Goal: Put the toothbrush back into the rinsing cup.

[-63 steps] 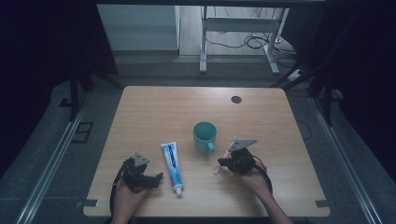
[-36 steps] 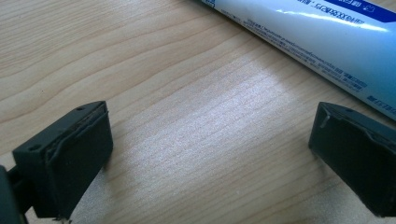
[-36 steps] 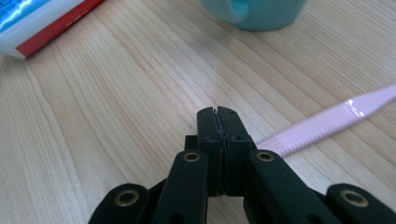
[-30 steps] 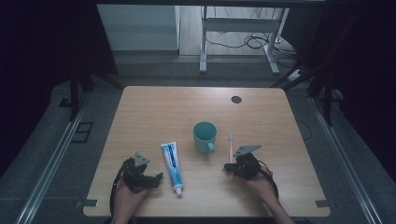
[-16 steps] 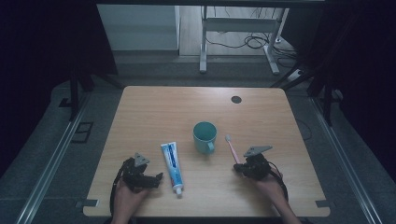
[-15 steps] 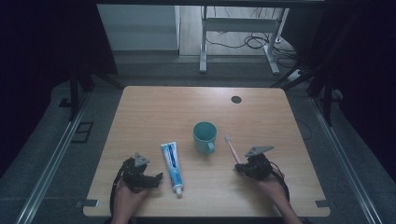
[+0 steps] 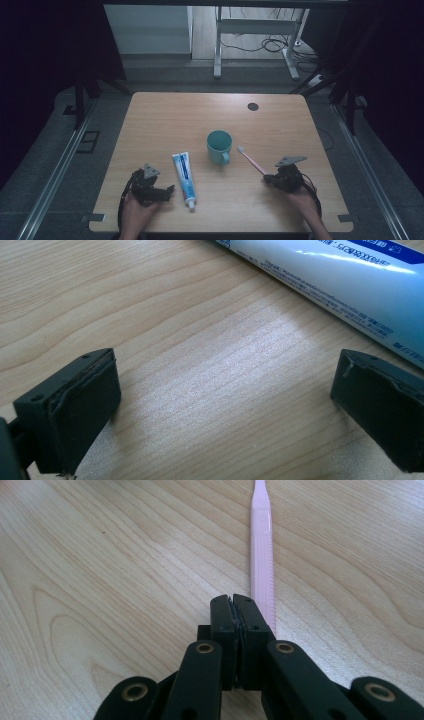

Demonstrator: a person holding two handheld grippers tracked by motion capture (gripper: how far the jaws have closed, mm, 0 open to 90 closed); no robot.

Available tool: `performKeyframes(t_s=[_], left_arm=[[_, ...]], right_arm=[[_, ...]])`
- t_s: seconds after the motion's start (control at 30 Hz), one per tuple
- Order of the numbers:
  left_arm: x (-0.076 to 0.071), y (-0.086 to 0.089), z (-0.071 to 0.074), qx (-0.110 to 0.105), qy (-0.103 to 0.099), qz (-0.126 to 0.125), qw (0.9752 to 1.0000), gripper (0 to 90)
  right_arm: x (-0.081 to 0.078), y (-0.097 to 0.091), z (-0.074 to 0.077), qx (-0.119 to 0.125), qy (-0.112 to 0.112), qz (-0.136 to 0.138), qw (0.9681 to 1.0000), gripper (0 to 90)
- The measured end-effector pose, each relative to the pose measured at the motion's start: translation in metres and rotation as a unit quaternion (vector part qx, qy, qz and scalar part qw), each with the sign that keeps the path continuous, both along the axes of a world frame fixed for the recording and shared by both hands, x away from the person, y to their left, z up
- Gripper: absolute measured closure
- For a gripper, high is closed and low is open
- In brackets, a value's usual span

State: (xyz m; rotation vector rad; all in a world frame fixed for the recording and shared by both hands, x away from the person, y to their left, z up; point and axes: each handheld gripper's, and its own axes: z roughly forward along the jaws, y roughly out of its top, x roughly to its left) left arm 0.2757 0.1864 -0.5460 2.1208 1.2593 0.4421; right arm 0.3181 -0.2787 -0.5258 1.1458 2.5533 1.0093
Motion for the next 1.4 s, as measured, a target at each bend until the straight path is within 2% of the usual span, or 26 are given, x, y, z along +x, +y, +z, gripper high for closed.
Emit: performKeyframes(t_s=[0.1, 0.4, 0.43, 0.57, 0.6, 0.67, 0.7, 0.93, 1.03, 1.1, 1.13, 1.17, 1.2, 1.27, 1.3, 1.37, 1.4], left_arm=[[0.000, 0.000, 0.000, 0.000, 0.000, 0.000, 1.0000, 0.0], [0.000, 0.000, 0.000, -0.001, 0.000, 0.000, 1.0000, 0.0], [0.000, 0.000, 0.000, -0.001, 0.000, 0.000, 1.0000, 0.0], [0.000, 0.000, 0.000, -0.001, 0.000, 0.000, 1.0000, 0.0], [0.000, 0.000, 0.000, -0.001, 0.000, 0.000, 1.0000, 0.0], [0.000, 0.000, 0.000, -0.001, 0.000, 0.000, 1.0000, 0.0], [0.000, 0.000, 0.000, -0.001, 0.000, 0.000, 1.0000, 0.0], [0.000, 0.000, 0.000, -0.001, 0.000, 0.000, 1.0000, 0.0], [0.000, 0.000, 0.000, -0.001, 0.000, 0.000, 1.0000, 0.0], [0.000, 0.000, 0.000, -0.001, 0.000, 0.000, 1.0000, 0.0], [0.000, 0.000, 0.000, -0.001, 0.000, 0.000, 1.0000, 0.0], [0.000, 0.000, 0.000, -0.001, 0.000, 0.000, 1.0000, 0.0], [0.000, 0.000, 0.000, -0.001, 0.000, 0.000, 1.0000, 0.0], [0.000, 0.000, 0.000, -0.001, 0.000, 0.000, 1.0000, 0.0], [0.000, 0.000, 0.000, -0.001, 0.000, 0.000, 1.0000, 0.0], [0.000, 0.000, 0.000, -0.001, 0.000, 0.000, 1.0000, 0.0], [0.000, 0.000, 0.000, -0.001, 0.000, 0.000, 1.0000, 0.0]], right_arm=[[-0.001, 0.001, 0.001, -0.001, 0.000, 0.002, 1.0000, 86.2], [0.001, -0.002, 0.015, -0.024, -0.003, 0.000, 0.9997, 73.0], [0.004, -0.003, 0.016, -0.032, 0.003, -0.004, 0.9995, 69.3], [0.008, -0.004, 0.018, -0.046, 0.013, -0.005, 0.9989, 64.9], [0.012, -0.003, 0.020, -0.053, 0.021, -0.006, 0.9984, 62.2], [0.014, -0.003, 0.020, -0.057, 0.022, -0.005, 0.9981, 61.6], [0.018, -0.001, 0.022, -0.068, 0.025, -0.002, 0.9974, 60.3], [0.033, 0.009, 0.029, -0.095, 0.052, 0.004, 0.9941, 58.9], [0.044, 0.018, 0.033, -0.118, 0.067, 0.011, 0.9907, 59.6], [0.046, 0.019, 0.033, -0.122, 0.069, 0.013, 0.9900, 59.7], [0.050, 0.024, 0.035, -0.134, 0.078, 0.018, 0.9878, 59.9], [0.050, 0.024, 0.035, -0.134, 0.078, 0.018, 0.9878, 59.9], [0.055, 0.030, 0.036, -0.151, 0.089, 0.022, 0.9842, 60.2], [0.057, 0.031, 0.036, -0.158, 0.091, 0.025, 0.9830, 60.2], [0.061, 0.038, 0.037, -0.174, 0.100, 0.029, 0.9793, 60.2], [0.062, 0.039, 0.037, -0.178, 0.102, 0.033, 0.9782, 60.2], [0.064, 0.042, 0.037, -0.184, 0.105, 0.036, 0.9766, 60.1]])
